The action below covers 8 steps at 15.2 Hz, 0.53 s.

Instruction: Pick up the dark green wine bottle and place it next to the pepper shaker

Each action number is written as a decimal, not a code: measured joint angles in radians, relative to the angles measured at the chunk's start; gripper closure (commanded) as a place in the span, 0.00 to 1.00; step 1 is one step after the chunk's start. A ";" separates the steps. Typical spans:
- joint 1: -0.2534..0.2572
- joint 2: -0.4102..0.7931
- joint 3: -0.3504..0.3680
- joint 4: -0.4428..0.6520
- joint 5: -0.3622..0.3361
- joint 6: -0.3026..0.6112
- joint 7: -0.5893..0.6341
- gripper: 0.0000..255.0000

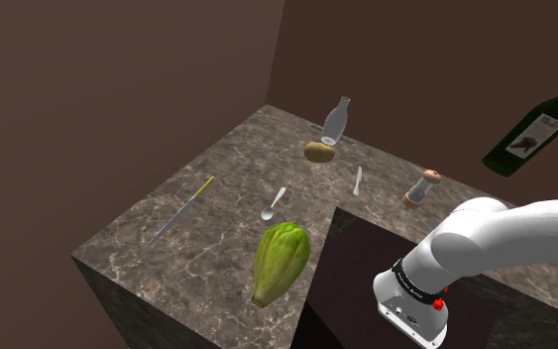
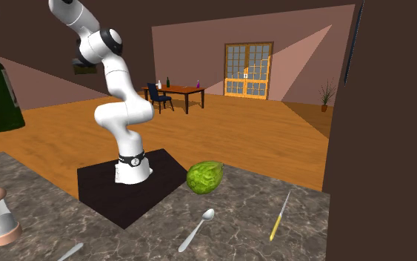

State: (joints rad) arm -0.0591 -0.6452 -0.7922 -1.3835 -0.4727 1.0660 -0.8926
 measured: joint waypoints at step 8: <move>-0.057 -0.108 0.040 -0.206 -0.028 0.095 0.046 1.00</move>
State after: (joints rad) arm -0.1156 -0.7529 -0.7523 -1.5893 -0.5011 1.1609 -0.8466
